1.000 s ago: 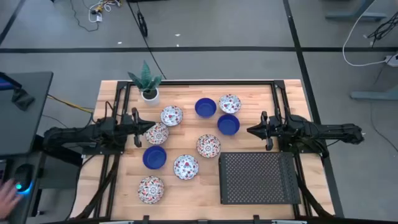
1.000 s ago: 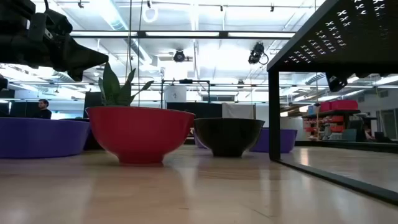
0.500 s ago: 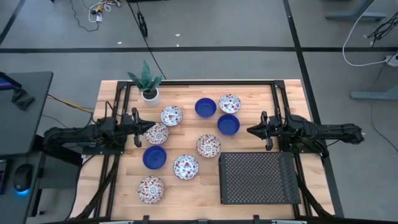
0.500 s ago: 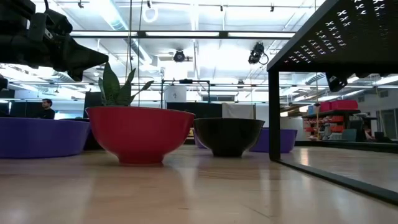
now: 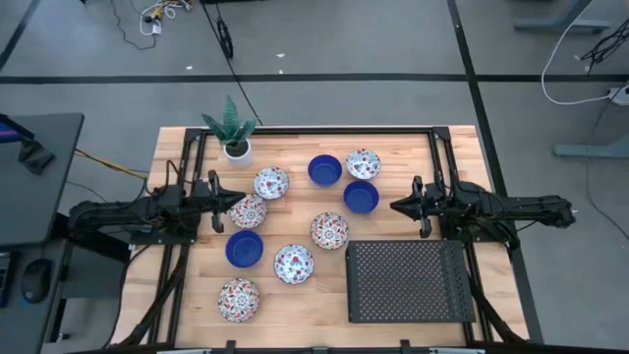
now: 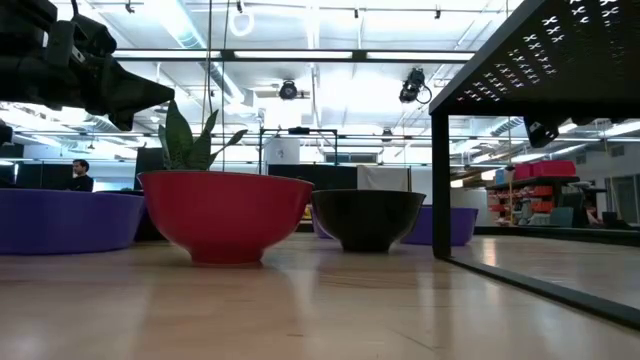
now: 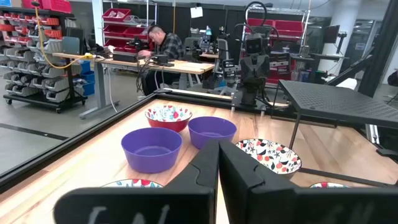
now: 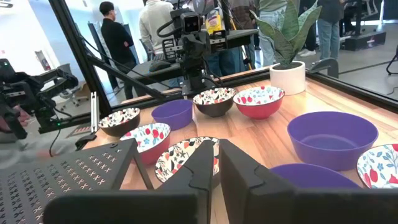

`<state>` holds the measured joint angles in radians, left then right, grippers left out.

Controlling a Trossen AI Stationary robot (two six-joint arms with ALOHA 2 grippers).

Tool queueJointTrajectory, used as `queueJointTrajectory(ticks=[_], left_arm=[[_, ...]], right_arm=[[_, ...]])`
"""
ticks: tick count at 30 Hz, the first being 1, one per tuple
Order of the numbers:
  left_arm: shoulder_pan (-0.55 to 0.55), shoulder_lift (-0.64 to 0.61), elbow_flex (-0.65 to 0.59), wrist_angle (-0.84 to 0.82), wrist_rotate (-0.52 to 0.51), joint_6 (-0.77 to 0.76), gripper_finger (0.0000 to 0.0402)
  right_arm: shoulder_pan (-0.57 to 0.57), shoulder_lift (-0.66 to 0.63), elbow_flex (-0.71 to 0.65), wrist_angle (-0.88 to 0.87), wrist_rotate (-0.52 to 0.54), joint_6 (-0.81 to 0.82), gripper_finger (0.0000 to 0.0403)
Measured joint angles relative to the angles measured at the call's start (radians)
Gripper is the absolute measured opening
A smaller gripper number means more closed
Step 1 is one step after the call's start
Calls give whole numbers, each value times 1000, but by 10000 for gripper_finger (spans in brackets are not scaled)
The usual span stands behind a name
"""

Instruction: Pick & Place Mini bowls

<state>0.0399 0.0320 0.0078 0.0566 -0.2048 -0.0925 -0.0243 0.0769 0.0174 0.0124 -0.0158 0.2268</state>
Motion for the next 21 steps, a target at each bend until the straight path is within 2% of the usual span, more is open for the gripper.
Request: queueJointTrajectory(ticks=[11,16,19,21], left_arm=[[0,0,-1,14,-1,-8,14],[0,1,-1,48,13,-173,14],[-2,16,-1,184,30,-242,14],[-14,46,-1,331,84,-219,14]], right_arm=[[0,0,0,0,0,0,31],[0,0,0,0,0,0,31],[0,0,0,0,0,0,31],[0,0,0,0,0,0,31]])
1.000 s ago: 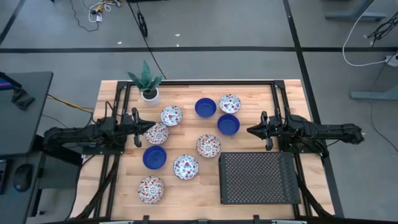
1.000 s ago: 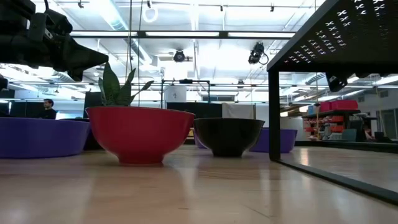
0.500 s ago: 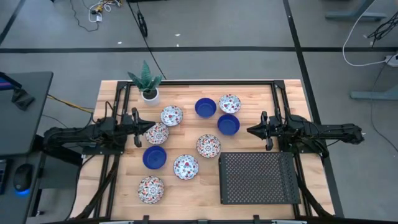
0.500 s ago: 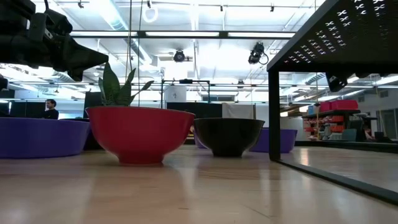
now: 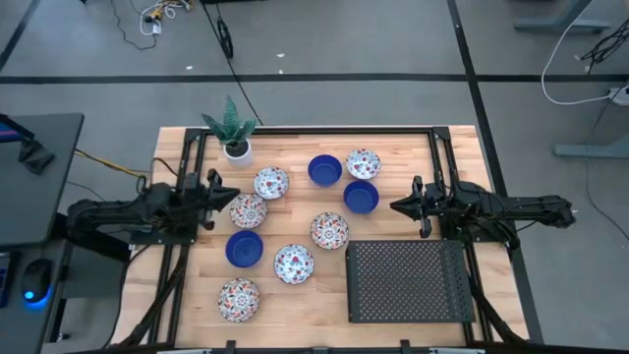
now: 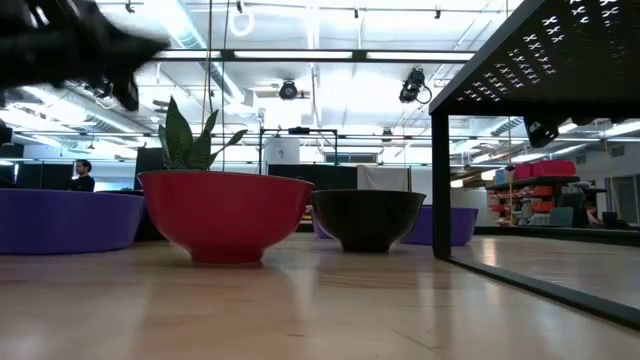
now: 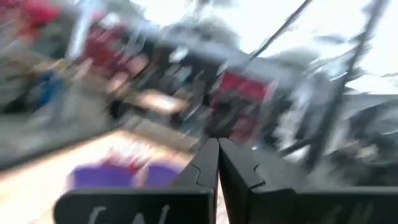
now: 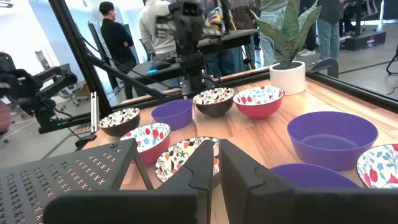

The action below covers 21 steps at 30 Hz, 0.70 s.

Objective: Pick & Place Mini bowls
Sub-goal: Put the top left red patterned bowl on the shelf

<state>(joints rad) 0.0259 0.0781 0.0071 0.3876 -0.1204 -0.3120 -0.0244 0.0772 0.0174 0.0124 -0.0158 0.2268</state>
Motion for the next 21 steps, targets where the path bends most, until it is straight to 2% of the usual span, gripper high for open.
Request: queueJointTrajectory(ticks=[2,5,11,14,17,21], left_arm=[[-23,49,0,139,42,50,14],[-76,150,2,259,25,145,14],[-180,457,118,242,-209,267,14],[-200,625,230,118,-317,256,14],[-195,771,378,-127,-368,185,23],[-167,957,575,-443,-383,88,72]], right_arm=[[0,0,0,0,0,0,31],[0,0,0,0,0,0,31],[0,0,0,0,0,0,31],[0,0,0,1,0,0,31],[0,0,0,1,0,0,31],[0,0,0,0,0,0,31]])
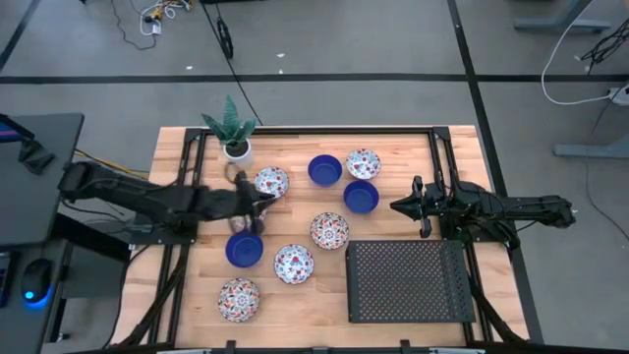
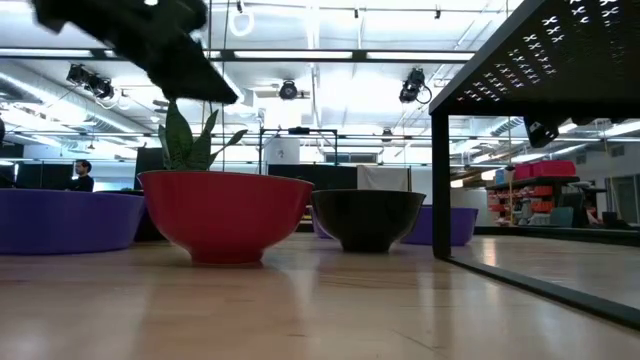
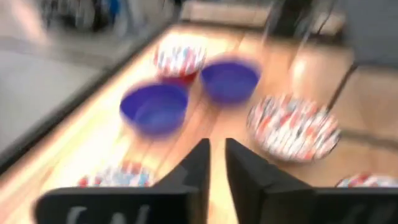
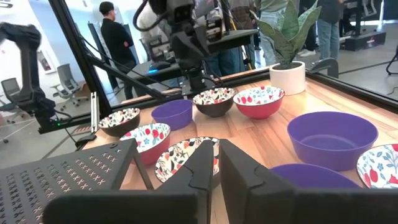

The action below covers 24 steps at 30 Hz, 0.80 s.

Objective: Pick & Place Mini bowls
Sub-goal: Put the top left red patterned bowl on the shelf

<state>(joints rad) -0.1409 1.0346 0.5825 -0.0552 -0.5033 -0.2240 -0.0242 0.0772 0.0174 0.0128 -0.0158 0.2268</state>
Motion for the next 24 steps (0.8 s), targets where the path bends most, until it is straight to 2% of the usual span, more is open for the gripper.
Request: queueJointTrajectory(ticks=[5,9,16,24], left_arm=[[50,200,199,-279,33,-54,151],[91,342,299,-381,69,-50,190],[172,498,322,-430,115,-10,200],[219,538,306,-442,116,-2,197]], right_arm=[[0,0,0,0,0,0,31],[0,0,0,0,0,0,31],[0,0,0,0,0,0,31],[0,0,0,0,0,0,31]])
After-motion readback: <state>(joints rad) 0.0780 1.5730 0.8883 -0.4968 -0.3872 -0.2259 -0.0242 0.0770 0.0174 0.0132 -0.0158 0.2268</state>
